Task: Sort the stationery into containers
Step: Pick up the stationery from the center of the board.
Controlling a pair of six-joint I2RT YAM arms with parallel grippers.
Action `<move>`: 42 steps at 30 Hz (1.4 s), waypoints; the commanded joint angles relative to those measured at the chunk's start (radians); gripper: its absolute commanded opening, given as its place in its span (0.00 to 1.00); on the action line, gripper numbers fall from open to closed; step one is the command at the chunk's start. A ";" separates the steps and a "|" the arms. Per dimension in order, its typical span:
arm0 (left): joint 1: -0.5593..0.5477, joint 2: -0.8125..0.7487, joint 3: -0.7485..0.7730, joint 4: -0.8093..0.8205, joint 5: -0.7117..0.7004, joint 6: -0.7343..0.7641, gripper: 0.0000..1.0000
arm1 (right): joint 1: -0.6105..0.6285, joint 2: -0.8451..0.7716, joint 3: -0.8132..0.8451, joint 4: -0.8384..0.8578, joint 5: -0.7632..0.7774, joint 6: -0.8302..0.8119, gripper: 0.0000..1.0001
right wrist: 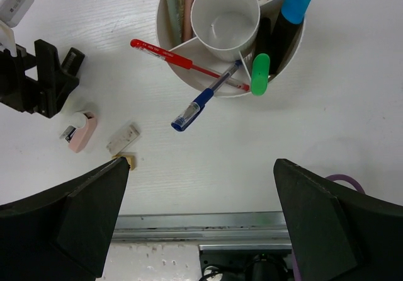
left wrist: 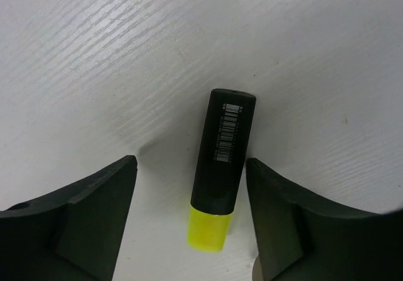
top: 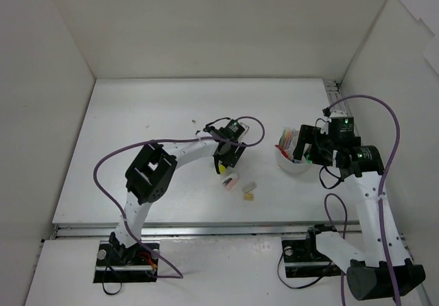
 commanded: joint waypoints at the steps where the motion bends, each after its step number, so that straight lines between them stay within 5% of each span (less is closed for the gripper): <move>1: 0.006 -0.030 0.039 -0.032 -0.015 -0.001 0.63 | 0.005 -0.030 -0.006 0.032 0.047 0.008 0.98; 6: 0.006 -0.032 0.027 -0.037 -0.056 -0.012 0.51 | 0.005 -0.056 -0.012 0.030 0.066 0.025 0.98; 12: 0.027 -0.061 -0.019 -0.006 -0.009 -0.037 0.12 | 0.003 -0.110 -0.030 0.029 0.073 0.052 0.98; 15: 0.045 -0.101 -0.048 0.009 -0.002 -0.054 0.02 | 0.003 -0.122 -0.033 0.029 0.043 0.056 0.98; 26: 0.085 -0.314 -0.007 -0.083 -0.150 -0.351 0.00 | 0.135 -0.151 -0.138 0.219 -0.131 0.082 0.98; 36: 0.095 -0.524 -0.120 -0.026 -0.131 -0.682 0.00 | 0.478 -0.107 -0.348 0.830 -0.134 0.141 0.98; 42: 0.059 -0.572 -0.178 -0.002 -0.170 -0.788 0.00 | 0.624 0.054 -0.377 1.113 -0.087 0.102 0.98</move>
